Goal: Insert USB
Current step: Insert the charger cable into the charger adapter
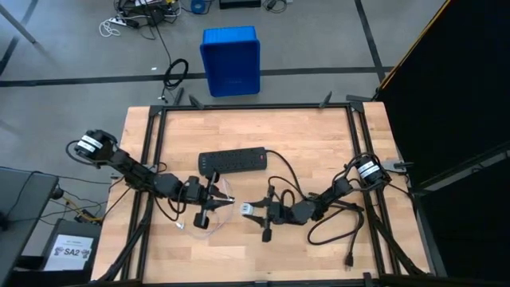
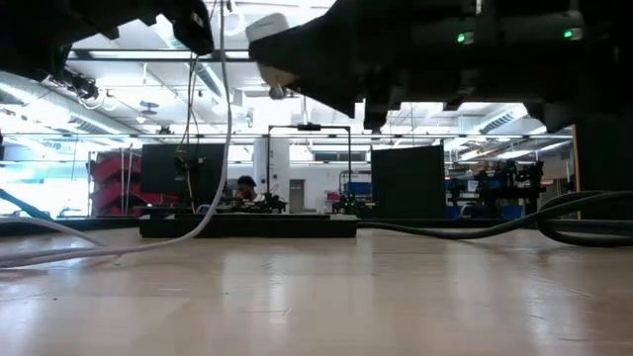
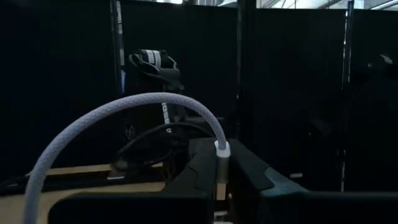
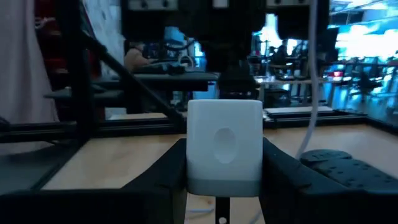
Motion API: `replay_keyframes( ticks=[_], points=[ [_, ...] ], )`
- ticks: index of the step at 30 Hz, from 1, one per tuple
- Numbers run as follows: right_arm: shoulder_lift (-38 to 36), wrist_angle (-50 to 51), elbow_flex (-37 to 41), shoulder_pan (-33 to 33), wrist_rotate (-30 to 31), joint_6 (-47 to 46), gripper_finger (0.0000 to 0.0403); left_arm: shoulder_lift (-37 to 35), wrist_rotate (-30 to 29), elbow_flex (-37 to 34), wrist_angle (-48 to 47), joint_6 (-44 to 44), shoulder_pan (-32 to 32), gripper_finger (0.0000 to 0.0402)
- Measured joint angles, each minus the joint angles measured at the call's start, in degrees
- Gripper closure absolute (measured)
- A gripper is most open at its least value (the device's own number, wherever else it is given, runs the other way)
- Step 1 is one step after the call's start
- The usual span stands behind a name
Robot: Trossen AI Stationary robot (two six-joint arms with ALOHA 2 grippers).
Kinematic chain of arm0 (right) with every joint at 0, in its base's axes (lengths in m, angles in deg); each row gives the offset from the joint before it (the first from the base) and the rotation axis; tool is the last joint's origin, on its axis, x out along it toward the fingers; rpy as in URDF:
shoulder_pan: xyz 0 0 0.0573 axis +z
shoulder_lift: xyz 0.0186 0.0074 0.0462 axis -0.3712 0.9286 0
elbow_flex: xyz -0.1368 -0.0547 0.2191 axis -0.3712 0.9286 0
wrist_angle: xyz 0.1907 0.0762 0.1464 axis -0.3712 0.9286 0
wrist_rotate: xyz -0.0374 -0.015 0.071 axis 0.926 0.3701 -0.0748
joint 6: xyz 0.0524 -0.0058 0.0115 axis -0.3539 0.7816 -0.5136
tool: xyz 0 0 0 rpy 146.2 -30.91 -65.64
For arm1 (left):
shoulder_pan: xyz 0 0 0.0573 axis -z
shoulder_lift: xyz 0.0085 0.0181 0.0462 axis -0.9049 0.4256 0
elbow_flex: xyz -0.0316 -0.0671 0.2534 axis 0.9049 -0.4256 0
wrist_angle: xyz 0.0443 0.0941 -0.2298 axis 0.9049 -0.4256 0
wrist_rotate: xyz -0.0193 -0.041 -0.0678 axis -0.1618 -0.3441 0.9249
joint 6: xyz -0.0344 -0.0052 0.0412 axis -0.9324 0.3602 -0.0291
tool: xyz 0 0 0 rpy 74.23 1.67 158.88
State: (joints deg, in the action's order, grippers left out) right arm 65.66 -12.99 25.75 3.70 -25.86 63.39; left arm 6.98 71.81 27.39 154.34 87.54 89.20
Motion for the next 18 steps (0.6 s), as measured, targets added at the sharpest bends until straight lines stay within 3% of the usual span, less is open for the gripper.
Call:
replay_keyframes(
  ticks=[8, 18],
  points=[
    [0.0, 1.6, -2.2, -0.8, -2.7, 2.9, 0.0292, 5.9, -1.4, 5.0, -4.8, 0.3, -0.4, 0.0395],
    [0.0, -2.8, -2.2, 0.2, -2.3, 6.5, 0.0292, 6.4, -1.4, 5.2, -4.5, -2.1, -0.5, 0.0395]
  ],
)
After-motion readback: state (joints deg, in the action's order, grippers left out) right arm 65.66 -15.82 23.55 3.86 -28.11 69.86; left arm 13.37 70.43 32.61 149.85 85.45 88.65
